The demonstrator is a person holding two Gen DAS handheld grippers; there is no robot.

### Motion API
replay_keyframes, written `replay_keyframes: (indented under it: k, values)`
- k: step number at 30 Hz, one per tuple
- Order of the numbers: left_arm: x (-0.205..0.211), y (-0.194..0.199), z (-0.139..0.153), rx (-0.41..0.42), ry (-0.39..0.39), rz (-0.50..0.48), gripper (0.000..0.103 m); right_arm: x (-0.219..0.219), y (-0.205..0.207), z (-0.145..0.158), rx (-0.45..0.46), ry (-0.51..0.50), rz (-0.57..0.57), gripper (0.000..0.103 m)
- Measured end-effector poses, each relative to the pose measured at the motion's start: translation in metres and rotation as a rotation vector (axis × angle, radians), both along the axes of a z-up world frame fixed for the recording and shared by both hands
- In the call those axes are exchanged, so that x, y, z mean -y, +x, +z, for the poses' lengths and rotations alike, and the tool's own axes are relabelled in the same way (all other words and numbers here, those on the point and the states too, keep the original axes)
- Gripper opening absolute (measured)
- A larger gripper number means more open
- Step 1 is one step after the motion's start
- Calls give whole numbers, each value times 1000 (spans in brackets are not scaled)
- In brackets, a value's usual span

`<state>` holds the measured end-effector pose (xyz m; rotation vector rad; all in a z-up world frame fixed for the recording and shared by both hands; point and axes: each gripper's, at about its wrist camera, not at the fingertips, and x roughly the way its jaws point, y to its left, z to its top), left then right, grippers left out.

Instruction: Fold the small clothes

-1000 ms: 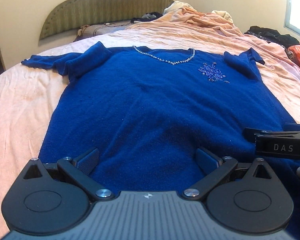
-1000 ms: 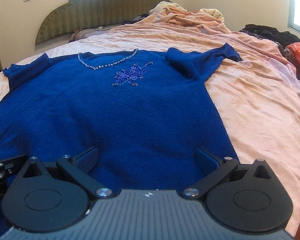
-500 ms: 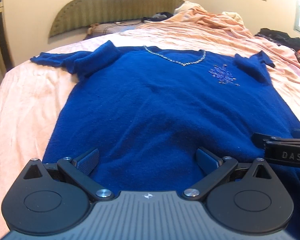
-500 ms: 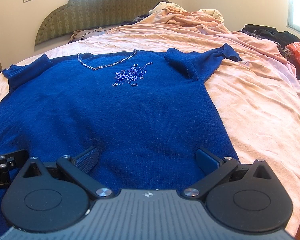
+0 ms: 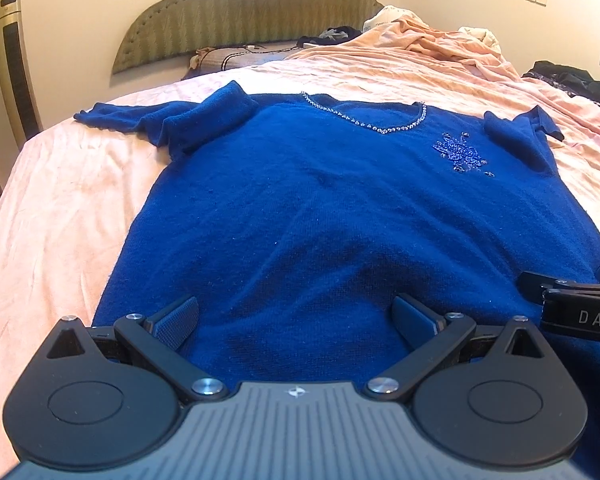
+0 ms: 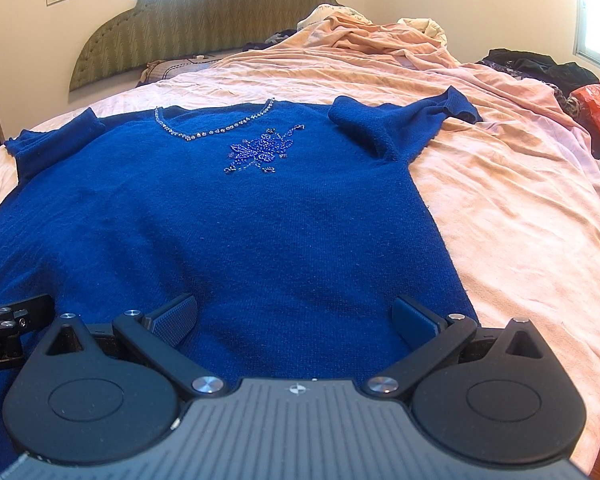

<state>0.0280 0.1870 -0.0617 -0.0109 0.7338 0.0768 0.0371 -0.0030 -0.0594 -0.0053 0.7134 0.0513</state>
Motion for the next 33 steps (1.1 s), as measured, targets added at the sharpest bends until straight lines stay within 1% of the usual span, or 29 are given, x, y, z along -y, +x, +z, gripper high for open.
replay_keyframes:
  k: [30,33]
  values:
    - [0,0,0,1,1,-1,103,2,2,2,-7,-4,-4,103]
    - [0,0,0,1,1,-2,103,3,3,5,-35,-11,6,103]
